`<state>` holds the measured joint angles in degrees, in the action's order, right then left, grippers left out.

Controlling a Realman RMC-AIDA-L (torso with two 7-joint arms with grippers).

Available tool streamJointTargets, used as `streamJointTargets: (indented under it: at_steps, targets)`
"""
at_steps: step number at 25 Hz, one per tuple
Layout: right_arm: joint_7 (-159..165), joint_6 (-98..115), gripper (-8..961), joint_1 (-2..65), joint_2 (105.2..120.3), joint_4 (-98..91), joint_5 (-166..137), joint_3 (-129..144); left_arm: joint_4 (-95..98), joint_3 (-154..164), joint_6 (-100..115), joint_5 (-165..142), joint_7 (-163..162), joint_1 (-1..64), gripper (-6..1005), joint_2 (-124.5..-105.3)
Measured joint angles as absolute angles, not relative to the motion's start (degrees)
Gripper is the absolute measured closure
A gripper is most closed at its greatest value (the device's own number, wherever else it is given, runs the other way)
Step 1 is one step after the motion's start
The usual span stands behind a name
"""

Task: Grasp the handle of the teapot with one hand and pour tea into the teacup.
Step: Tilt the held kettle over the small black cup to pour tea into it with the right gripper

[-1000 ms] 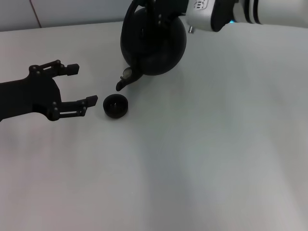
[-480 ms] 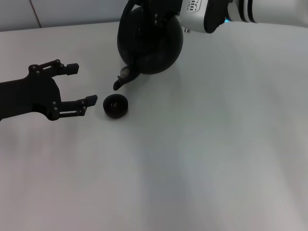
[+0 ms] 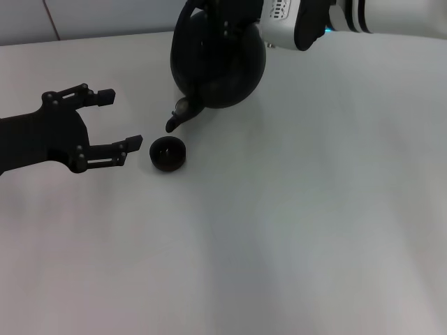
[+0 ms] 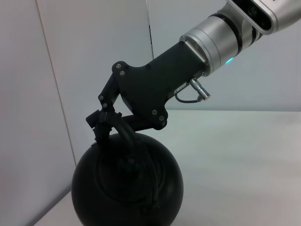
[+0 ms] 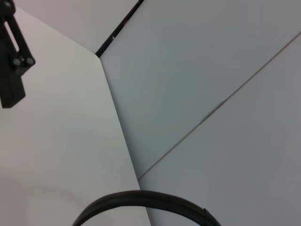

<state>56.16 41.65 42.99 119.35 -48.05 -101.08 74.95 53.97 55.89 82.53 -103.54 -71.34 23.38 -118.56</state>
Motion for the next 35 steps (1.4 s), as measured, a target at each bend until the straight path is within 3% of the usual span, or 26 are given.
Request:
streamJointTargets:
  at_steps: [35]
  targets:
    - [56.16,41.13,865,43.01,119.53,-49.81,-103.28,77.37,53.70,55.95,81.47,-103.00,-70.60,23.29,139,-118.55]
